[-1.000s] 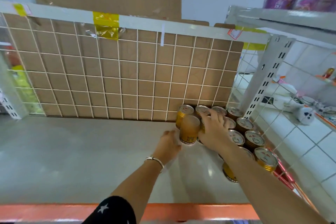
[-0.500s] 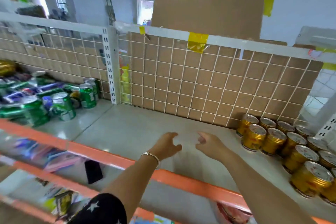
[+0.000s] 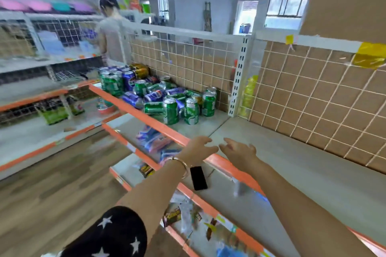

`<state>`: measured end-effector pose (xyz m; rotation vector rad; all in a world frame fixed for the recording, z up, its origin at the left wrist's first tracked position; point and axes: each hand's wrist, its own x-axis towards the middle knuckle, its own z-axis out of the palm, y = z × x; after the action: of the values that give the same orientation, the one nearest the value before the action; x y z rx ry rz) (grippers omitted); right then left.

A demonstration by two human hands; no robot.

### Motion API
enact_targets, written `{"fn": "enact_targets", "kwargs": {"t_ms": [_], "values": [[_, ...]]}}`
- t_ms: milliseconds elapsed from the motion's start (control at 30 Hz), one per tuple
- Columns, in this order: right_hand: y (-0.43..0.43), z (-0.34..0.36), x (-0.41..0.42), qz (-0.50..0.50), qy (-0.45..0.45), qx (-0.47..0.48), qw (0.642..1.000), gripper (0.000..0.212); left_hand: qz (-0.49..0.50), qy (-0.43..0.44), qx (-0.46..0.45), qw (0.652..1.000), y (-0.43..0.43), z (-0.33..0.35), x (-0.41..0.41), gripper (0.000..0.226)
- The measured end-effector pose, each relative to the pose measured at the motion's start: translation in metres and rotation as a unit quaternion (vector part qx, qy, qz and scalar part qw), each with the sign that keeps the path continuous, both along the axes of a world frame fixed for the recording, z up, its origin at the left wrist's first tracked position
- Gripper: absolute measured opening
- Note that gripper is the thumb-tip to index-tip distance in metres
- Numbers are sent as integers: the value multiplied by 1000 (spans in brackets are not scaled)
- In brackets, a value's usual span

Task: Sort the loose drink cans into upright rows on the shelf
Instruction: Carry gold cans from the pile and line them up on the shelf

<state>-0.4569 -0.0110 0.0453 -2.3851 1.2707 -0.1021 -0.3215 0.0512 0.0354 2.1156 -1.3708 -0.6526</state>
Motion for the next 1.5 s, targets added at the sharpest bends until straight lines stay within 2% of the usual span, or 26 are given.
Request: {"fn": "enact_targets", "kwargs": {"t_ms": [233, 433, 567, 600, 700, 833, 933, 1000, 1133, 1200, 1267, 1433, 1500], "values": [[4, 16, 99, 50, -27, -35, 998, 47, 95, 44, -14, 994, 25, 7, 90, 46], [-30, 23, 188, 49, -110, -45, 992, 42, 127, 24, -28, 991, 3, 2, 168, 45], [-63, 28, 253, 85, -153, -19, 984, 42, 140, 26, -51, 989, -35, 8, 224, 28], [-73, 30, 268, 97, -151, -14, 984, 43, 139, 26, -52, 989, -44, 10, 237, 25], [-106, 35, 315, 117, -137, -10, 984, 43, 133, 5, -51, 990, -68, 19, 276, 38], [-141, 30, 371, 114, -99, 9, 988, 39, 142, -9, -55, 988, -87, 26, 328, 18], [-156, 26, 407, 119, -55, -7, 991, 37, 154, 3, -84, 984, -99, 29, 369, 25], [-170, 25, 437, 117, -54, -8, 992, 38, 155, 0, -100, 983, -109, 32, 399, 21], [-195, 22, 503, 100, -125, 38, 986, 40, 159, 4, -130, 979, -134, 34, 469, 26], [-207, 22, 539, 82, -146, 48, 985, 34, 161, 14, -142, 977, -150, 33, 509, 15], [-220, 22, 573, 52, -162, 60, 984, 28, 162, 26, -139, 977, -167, 33, 548, 16], [-253, 23, 644, 2, -146, 104, 984, 26, 125, 17, -119, 985, -214, 43, 629, 30], [-265, 22, 668, -25, -138, 127, 982, 21, 102, 31, -120, 987, -232, 48, 653, 28]]}}
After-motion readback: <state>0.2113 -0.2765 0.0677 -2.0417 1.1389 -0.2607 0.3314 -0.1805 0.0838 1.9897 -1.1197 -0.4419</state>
